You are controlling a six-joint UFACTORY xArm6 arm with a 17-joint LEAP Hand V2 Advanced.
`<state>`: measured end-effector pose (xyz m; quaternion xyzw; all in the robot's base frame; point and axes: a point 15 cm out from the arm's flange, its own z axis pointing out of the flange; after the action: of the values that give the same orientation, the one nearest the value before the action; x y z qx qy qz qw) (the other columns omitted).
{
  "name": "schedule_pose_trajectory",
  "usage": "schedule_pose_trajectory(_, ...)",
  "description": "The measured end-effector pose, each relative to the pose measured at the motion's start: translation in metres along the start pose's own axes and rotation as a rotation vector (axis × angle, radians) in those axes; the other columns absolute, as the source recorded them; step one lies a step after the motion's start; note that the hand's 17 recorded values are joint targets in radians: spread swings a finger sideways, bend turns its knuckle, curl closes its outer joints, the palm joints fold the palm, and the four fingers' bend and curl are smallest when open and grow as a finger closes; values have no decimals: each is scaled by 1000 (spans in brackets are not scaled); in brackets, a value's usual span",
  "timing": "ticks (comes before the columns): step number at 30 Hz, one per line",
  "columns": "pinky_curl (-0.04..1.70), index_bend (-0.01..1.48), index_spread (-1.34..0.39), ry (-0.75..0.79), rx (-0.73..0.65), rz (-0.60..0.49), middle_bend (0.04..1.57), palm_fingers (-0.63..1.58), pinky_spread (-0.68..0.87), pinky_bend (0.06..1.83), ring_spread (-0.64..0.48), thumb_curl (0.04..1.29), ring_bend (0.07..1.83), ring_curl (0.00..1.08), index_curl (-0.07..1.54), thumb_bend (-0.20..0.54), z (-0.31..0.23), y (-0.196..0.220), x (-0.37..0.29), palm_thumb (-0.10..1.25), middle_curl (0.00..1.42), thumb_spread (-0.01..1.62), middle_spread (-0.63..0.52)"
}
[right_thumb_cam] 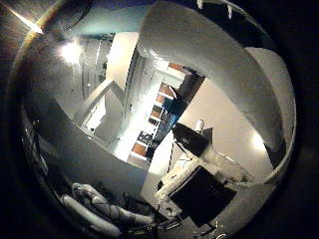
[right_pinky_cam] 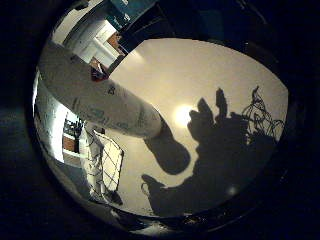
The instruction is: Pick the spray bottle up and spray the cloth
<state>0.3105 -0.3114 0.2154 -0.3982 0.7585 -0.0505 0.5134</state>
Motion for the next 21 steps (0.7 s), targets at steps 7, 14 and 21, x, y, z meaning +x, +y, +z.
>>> schedule_pose_trajectory(7,245,185,-142,-71,38,54,557,634,248,490,-22,352,897,337,318,-24,32,-21,-13,665,459,1030,-17)
schedule_pose_trajectory(14,257,336,-282,-132,67,169,723,1144,-94,762,-182,364,1024,413,455,-13,58,-32,-14,784,561,993,-158)
schedule_pose_trajectory(21,375,756,-251,-170,63,287,998,1357,-282,1025,-167,385,1186,484,646,-11,74,-36,-8,939,633,948,-132)
